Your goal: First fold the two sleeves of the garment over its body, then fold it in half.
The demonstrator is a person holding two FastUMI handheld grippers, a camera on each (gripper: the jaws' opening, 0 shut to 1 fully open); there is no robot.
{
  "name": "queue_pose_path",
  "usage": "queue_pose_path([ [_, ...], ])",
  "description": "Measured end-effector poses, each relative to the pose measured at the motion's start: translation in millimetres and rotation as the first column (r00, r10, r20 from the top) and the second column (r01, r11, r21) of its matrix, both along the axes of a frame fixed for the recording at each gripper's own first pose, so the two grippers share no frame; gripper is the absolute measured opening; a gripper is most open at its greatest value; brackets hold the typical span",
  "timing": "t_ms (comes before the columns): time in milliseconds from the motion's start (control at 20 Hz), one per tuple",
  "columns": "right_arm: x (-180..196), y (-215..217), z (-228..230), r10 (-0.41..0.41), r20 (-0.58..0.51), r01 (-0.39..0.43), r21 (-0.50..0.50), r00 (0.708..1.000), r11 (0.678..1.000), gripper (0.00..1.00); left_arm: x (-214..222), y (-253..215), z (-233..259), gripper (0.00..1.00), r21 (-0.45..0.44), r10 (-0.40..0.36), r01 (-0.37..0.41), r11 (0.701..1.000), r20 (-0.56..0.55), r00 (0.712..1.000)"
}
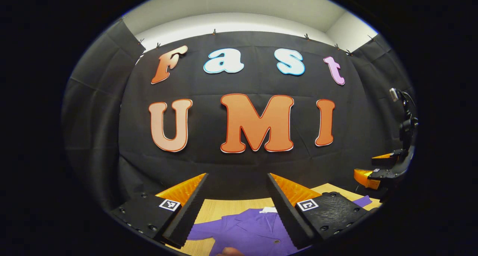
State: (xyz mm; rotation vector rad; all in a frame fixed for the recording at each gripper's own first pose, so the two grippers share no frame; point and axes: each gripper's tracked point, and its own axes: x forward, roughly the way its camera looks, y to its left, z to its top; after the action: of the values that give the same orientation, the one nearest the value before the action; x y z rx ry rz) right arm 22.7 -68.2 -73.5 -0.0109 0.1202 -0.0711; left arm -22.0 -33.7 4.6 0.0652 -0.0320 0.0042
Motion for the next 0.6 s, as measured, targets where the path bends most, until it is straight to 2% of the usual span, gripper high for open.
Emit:
queue_pose_path([
  [250, 7, -73, -71, -0.117, -0.164, 0.119, 0.003, 0.979, 0.993, 0.97, -1, -4, 0, 0.97, 0.007, 0.005, -0.005, 1.000, 0.001, 1.000],
  [400, 10, -107, -111, -0.160, -0.283, 0.172, 0.016, 0.946, 0.985, 0.97, -2, -4, 2, 0.97, 0.012, 0.018, -0.018, 1.000, 0.004, 1.000],
  [600, 18, -144, -150, -0.186, -0.382, 0.212, 0.026, 0.905, 0.977, 0.97, -3, -2, 1, 0.97, 0.019, 0.041, -0.041, 0.999, -0.003, 0.999],
])
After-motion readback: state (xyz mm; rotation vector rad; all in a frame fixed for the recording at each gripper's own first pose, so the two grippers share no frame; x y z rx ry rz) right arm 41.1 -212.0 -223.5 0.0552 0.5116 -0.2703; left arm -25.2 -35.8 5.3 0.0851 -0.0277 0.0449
